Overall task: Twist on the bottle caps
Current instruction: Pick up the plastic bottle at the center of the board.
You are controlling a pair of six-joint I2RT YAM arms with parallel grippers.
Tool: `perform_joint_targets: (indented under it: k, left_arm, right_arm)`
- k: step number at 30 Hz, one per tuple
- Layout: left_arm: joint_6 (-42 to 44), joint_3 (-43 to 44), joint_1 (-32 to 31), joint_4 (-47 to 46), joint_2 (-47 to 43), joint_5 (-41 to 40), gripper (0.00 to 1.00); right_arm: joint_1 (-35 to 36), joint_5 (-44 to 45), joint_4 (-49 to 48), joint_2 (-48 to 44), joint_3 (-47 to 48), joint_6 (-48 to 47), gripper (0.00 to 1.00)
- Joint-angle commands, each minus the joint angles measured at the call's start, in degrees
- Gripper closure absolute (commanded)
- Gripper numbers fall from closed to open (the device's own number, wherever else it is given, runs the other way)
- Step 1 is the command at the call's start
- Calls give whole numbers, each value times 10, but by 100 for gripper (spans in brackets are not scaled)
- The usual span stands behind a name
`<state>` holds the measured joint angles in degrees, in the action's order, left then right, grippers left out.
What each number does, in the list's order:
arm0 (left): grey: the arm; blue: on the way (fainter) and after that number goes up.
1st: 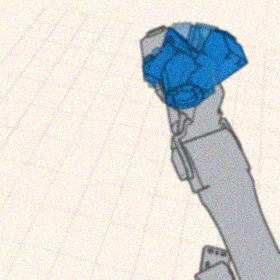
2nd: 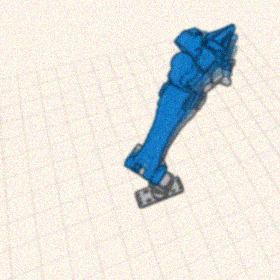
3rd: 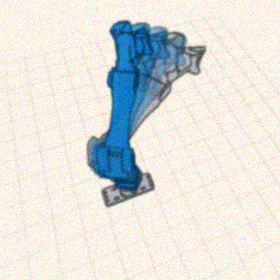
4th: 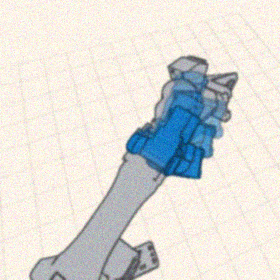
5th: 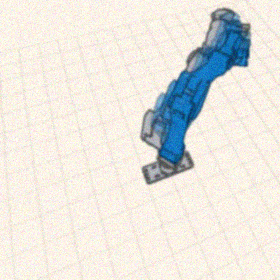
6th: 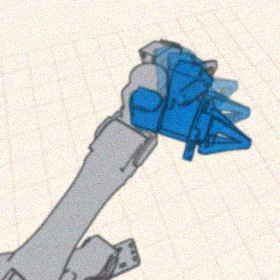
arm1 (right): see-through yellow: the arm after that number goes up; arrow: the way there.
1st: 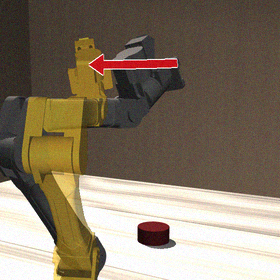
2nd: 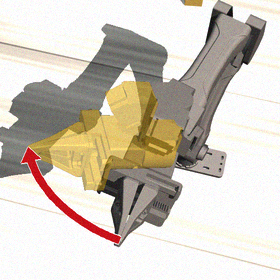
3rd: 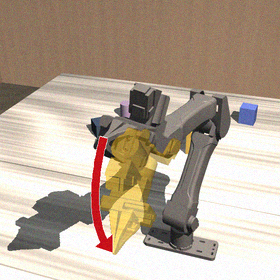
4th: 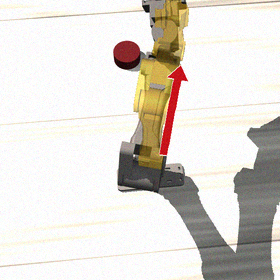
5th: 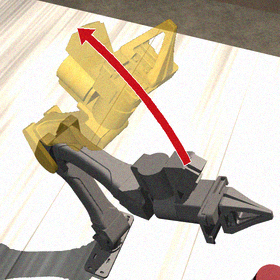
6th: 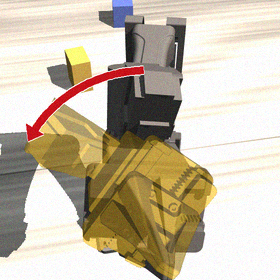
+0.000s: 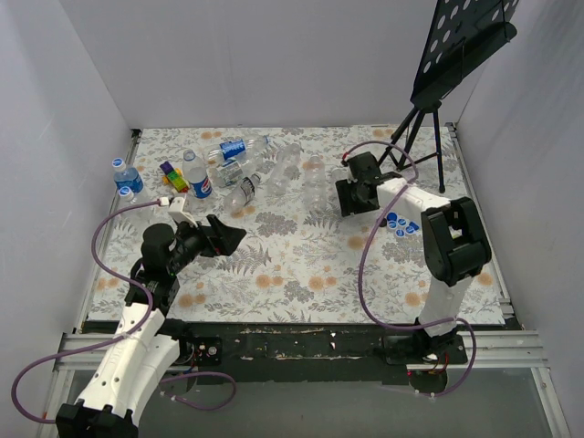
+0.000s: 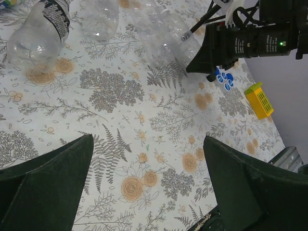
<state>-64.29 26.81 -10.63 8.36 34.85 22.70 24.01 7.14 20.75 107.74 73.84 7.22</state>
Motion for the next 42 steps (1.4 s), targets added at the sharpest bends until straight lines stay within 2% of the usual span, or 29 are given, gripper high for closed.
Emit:
perform_joint_targets:
  k: [1,5,9,13,17,21,26,31,34,42]
  left_arm:
    - [-20,7,-2,-11,10,23,2]
    - [-47,1,-1,-32,9,25,2]
    - [-127,-32,-4,-133,5,55,2]
    - [-177,-46,-25,-212,0,62,2]
    - [-199,-36,-66,-266,9,33,2]
    - [-210,-4,-117,-295,52,3,2]
    - [-188,29,-230,-326,101,-97,2]
    - [-158,47,-322,-329,137,-249,2]
    - [-147,48,-355,-334,148,-315,2]
    - [-131,70,-406,-364,190,-383,2]
  right_arm:
    - [-2,-4,11,-105,-71,16,51]
    - [-1,-35,-19,-217,-163,53,53]
    - [14,-99,-81,-362,-262,97,55]
    - [55,-135,-177,-482,-344,155,52]
    - [127,-140,-302,-566,-417,214,50]
    - [225,-87,-381,-590,-445,239,48]
    - [326,-4,-445,-591,-467,235,47]
    - [368,45,-456,-591,-474,225,47]
    - [388,79,-462,-594,-480,215,47]
    - [422,128,-465,-581,-484,191,46]
